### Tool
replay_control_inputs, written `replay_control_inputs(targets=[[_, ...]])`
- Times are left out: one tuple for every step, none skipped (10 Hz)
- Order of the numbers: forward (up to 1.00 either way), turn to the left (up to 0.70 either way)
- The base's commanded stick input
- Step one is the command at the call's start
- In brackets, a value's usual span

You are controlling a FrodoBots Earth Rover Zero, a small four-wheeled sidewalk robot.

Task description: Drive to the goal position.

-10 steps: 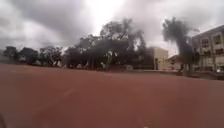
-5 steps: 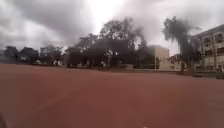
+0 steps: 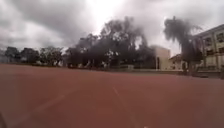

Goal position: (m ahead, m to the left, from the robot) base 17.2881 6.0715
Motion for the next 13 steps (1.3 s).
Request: replay_control_inputs(targets=[[0.7, 0.0], [0.7, 0.0], [0.7, 0.0], [0.7, 0.0], [0.7, 0.0], [0.7, 0.0], [0.7, 0.0], [0.7, 0.0], [0.7, 0.0], [0.7, 0.0], [0.7, 0.0], [0.7, 0.0], [0.7, 0.0]])
